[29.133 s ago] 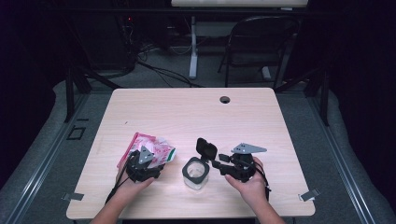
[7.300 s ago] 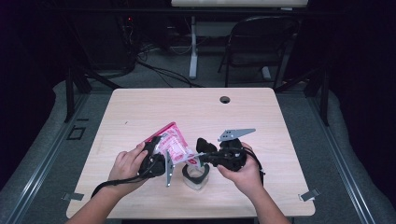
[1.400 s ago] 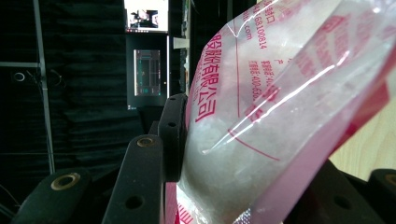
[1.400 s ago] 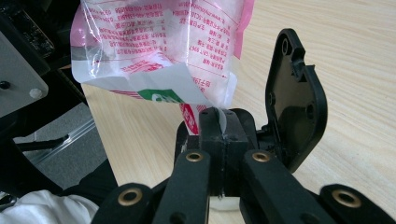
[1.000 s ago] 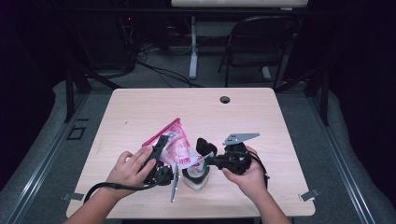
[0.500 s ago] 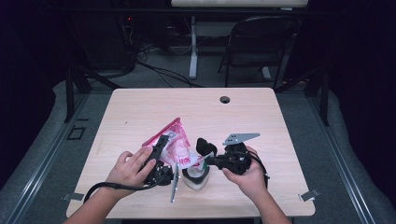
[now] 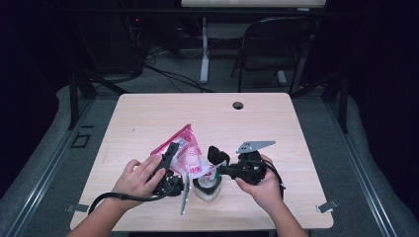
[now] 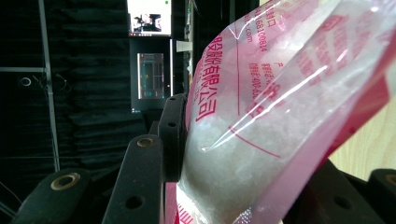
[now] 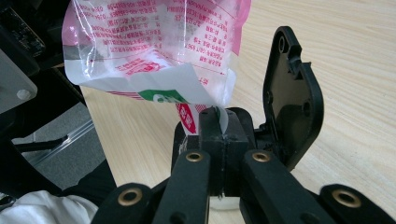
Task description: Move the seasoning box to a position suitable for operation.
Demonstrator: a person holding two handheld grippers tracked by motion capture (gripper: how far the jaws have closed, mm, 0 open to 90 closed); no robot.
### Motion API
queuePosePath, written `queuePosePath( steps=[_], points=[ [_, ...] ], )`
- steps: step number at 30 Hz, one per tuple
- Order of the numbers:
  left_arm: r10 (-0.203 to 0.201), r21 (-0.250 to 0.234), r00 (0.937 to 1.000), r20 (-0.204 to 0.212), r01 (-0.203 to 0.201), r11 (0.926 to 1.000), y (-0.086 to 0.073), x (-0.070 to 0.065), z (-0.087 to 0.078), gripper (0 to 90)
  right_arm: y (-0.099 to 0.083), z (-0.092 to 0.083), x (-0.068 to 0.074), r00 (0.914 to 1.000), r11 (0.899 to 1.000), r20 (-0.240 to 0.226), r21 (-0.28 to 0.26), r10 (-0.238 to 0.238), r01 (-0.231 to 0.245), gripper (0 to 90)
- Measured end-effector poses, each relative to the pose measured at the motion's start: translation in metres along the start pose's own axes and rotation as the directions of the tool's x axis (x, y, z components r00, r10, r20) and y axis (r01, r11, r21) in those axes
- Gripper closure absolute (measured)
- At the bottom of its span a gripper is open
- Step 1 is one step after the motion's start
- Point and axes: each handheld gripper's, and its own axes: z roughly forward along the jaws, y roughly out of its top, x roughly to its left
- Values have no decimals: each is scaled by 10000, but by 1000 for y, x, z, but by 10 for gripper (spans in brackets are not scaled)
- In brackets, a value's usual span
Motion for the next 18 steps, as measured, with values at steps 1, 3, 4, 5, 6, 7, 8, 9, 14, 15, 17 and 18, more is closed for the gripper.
queuePosePath(
  steps=[1, 3, 4, 5, 6, 7, 8, 9, 14, 15, 17, 18],
  points=[
    [12, 1, 10000, 2, -12, 10000, 0, 0, 0, 648, 0, 0, 0, 10000, 10000, 4, 0, 2, -2, 900],
    [44, -7, 10000, -6, -44, 10000, 0, 0, 0, 648, 0, 0, 0, 10000, 10000, 11, 2, 5, -5, 900],
    [77, -51, 9999, -71, -78, 10000, 1, 1, 0, 648, 0, 0, 0, 10000, 10000, 14, -8, 3, -3, 900],
    [60, -48, 10000, -57, -61, 10000, 1, 1, 0, 648, 0, 0, 0, 10000, 10000, 26, 11, -13, 13, 900],
    [67, -54, 10000, -65, -67, 10000, 1, 1, 0, 648, 0, 0, 0, 10000, 10000, 14, 19, -23, 23, 900],
    [16, -47, 10000, -7, -16, 10000, 1, 0, 0, 648, 0, 0, -1, 10000, 10000, 11, 20, -21, 21, 900],
    [5, -41, 10000, -14, -5, 10000, 1, 0, 0, 648, 0, 0, -1, 10000, 10000, 24, 19, -14, 14, 900],
    [18, -46, 10000, -1, -18, 10000, 1, 0, 0, 648, 0, 0, -1, 10000, 10000, 8, 17, -13, 13, 900],
    [14, -73, 10000, -24, -14, 10000, 1, 0, 0, 648, 0, 0, -1, 10000, 10000, 21, 10, -10, 10, 900],
    [-10, -64, 10000, -7, 10, 10000, 1, 0, -1, 648, 0, 0, -1, 10000, 10000, 4, 11, -12, 12, 900],
    [7, -63, 10000, -30, -7, 10000, 1, 1, -1, 648, 0, 0, 0, 10000, 10000, 28, 13, -12, 12, 900],
    [6, -60, 10000, -31, -6, 10000, 1, 1, -1, 648, 0, 0, 0, 10000, 10000, 30, 12, -14, 14, 900]
  ],
)
